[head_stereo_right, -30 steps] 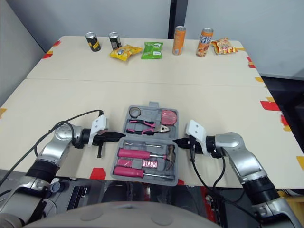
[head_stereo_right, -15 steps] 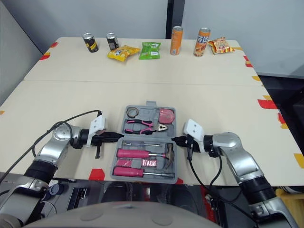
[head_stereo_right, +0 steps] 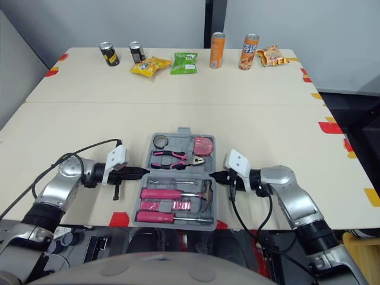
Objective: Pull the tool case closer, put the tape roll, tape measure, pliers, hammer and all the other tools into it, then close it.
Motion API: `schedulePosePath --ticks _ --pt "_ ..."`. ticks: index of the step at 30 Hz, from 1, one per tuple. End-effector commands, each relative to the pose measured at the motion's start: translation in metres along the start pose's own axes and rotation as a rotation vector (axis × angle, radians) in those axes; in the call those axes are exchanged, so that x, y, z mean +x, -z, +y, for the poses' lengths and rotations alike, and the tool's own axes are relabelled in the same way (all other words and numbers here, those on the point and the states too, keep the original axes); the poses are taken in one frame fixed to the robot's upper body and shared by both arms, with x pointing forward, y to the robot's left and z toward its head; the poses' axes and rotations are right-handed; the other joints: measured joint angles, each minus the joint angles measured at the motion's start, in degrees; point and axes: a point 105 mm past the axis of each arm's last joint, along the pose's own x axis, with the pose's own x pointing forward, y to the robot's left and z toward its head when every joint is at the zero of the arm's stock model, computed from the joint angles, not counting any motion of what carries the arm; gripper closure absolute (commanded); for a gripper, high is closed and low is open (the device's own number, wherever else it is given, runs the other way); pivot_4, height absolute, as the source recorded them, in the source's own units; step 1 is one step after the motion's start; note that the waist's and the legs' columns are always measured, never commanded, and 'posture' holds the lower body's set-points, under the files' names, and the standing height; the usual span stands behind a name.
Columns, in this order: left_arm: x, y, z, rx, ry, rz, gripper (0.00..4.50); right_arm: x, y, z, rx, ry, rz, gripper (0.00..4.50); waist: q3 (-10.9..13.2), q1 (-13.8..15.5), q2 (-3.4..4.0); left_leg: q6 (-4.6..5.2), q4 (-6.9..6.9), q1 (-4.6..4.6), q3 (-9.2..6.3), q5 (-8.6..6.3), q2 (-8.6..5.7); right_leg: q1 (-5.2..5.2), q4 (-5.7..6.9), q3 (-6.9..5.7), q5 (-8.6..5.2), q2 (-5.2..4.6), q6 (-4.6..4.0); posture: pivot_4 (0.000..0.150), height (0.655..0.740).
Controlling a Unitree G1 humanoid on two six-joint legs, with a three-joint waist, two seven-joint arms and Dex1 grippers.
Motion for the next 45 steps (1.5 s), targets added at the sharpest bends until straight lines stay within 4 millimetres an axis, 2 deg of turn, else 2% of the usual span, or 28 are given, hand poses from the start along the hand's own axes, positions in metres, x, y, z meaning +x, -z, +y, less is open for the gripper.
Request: schedulePosePath --ticks 1,11,17,25,28,32,35,41,42,45 --pt "0.008 -0.002 -0.009 0.011 0.043 -0.005 4.50 0.009 -0.021 0.005 -0.074 -0.027 -0.070 4.47 0.0 0.0 0.00 0.00 0.00 0.00 0.00 0.00 0.00 0.00 0.00 0.00 0.00 0.00 0.00 0.150 0.7400" --pt "0.004 -0.002 0.001 0.021 -0.005 0.003 4.50 0.007 -0.019 0.004 -0.071 -0.012 -0.063 4.47 0.0 0.0 0.00 0.00 -0.01 0.02 0.00 0.00 0.00 0.02 -0.01 0.00 0.00 0.00 0.00 0.150 0.7400" --pt "-0.008 -0.003 0.006 0.018 -0.049 -0.005 4.50 -0.004 -0.014 -0.004 -0.065 0.028 -0.044 4.47 0.1 0.0 0.01 0.00 -0.01 0.02 -0.01 0.00 0.00 0.02 -0.01 0.00 0.00 0.00 0.00 0.150 0.7400" --pt "-0.030 -0.015 0.012 0.089 -0.170 -0.054 4.50 -0.033 -0.009 -0.018 -0.012 0.102 -0.048 4.47 0.3 0.1 -0.04 0.00 -0.01 -0.02 -0.02 0.00 0.00 0.01 -0.05 0.00 0.00 0.00 0.00 0.150 0.7400" --pt "-0.038 -0.033 0.007 0.115 -0.195 -0.148 4.50 -0.047 -0.009 -0.025 0.055 0.138 -0.085 4.47 0.4 0.4 -0.06 0.00 -0.05 -0.04 -0.02 0.00 0.00 0.02 -0.15 -0.01 0.01 0.00 0.01 0.150 0.7400" --pt "-0.037 -0.057 -0.026 0.127 -0.057 -0.269 4.50 -0.058 -0.015 -0.037 0.183 0.172 -0.148 3.36 0.4 0.5 -0.04 -0.01 -0.05 -0.04 0.00 -0.01 0.00 0.02 -0.18 -0.01 0.01 -0.01 0.02 0.150 0.7400" --pt "-0.031 -0.064 -0.048 0.117 0.034 -0.286 4.50 -0.063 -0.020 -0.050 0.282 0.204 -0.181 2.29 0.5 0.3 -0.01 -0.01 -0.07 0.00 0.04 0.00 0.00 0.02 -0.17 0.03 0.01 0.00 0.02 0.150 0.7400" --pt "-0.004 -0.048 -0.075 0.101 0.156 -0.185 4.50 -0.056 -0.032 -0.065 0.519 0.140 -0.212 0.22 0.5 0.5 0.04 0.02 -0.15 0.03 0.05 0.02 0.00 0.02 -0.20 0.03 0.01 0.03 0.02 0.150 0.7400" --pt "0.000 -0.046 -0.076 0.102 0.157 -0.175 4.50 -0.054 -0.032 -0.067 0.542 0.136 -0.206 0.02 0.5 0.6 0.05 0.02 -0.15 0.02 0.05 0.02 0.00 0.02 -0.19 0.02 0.01 0.04 0.02 0.150 0.7400" --pt "0.012 -0.041 -0.077 0.115 0.155 -0.149 4.50 -0.047 -0.030 -0.070 0.578 0.110 -0.167 0.02 0.5 0.9 0.06 0.01 -0.14 0.00 0.05 0.03 0.00 0.02 -0.19 0.02 0.01 0.04 0.02 0.150 0.7400"
